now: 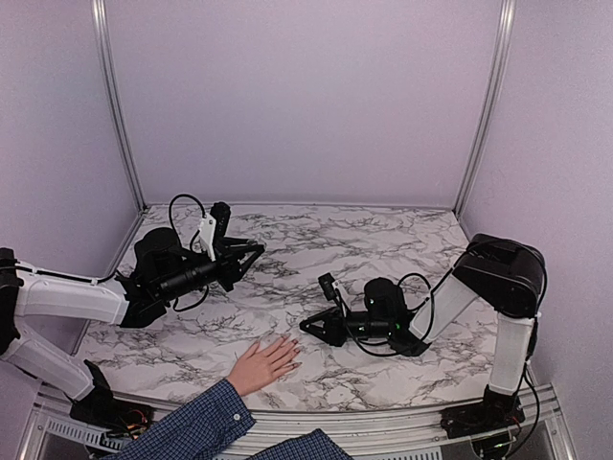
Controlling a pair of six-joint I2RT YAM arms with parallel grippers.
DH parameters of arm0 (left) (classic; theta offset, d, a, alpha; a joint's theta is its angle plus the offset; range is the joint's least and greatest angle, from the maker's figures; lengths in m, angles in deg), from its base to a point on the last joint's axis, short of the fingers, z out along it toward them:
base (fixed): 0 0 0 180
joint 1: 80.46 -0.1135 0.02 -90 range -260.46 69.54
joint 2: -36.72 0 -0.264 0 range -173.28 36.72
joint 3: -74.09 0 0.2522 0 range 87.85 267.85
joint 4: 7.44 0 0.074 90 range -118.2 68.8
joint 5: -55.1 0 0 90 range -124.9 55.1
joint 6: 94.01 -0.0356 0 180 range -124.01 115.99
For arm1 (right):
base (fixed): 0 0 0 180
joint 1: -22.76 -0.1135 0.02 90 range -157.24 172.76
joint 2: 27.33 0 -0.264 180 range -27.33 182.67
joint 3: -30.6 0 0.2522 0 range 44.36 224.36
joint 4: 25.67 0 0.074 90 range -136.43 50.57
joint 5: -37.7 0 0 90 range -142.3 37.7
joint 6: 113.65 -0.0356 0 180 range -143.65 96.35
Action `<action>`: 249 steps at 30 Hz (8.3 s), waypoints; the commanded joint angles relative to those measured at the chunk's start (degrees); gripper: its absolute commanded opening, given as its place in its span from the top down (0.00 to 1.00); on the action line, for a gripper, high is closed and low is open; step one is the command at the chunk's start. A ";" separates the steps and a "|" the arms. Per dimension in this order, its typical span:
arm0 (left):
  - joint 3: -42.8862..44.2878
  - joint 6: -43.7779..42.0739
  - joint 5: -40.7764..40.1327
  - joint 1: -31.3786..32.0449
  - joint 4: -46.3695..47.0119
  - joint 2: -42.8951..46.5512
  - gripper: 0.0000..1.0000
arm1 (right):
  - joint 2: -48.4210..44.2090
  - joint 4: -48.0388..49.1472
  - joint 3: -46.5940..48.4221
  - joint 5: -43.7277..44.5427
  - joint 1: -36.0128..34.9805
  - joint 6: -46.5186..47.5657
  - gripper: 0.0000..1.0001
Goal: Paint the nails
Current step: Paint the hand on the nail.
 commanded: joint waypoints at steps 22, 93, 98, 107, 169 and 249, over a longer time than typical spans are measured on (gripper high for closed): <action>1.30 0.26 0.56 -0.42 2.37 -0.28 1.00 | -1.79 -0.78 -0.40 1.54 0.77 1.48 1.00; 1.74 0.53 1.40 -0.44 2.46 -0.52 1.00 | -2.34 1.83 0.68 -0.01 -1.91 4.26 1.00; 1.71 0.53 1.40 -0.42 2.54 -0.51 1.00 | -2.47 -0.36 1.47 1.10 -2.72 6.02 1.00; 1.55 0.44 1.29 -0.43 2.55 -0.28 1.00 | -3.63 -4.14 2.09 5.20 -4.07 8.61 1.00; 1.47 0.38 1.27 -0.44 2.58 -0.31 1.00 | -6.42 -8.89 0.02 8.68 -2.48 9.63 1.00; 0.47 0.44 1.77 -0.46 3.08 1.83 1.00 | -0.56 12.54 -4.79 16.57 -11.04 24.17 1.00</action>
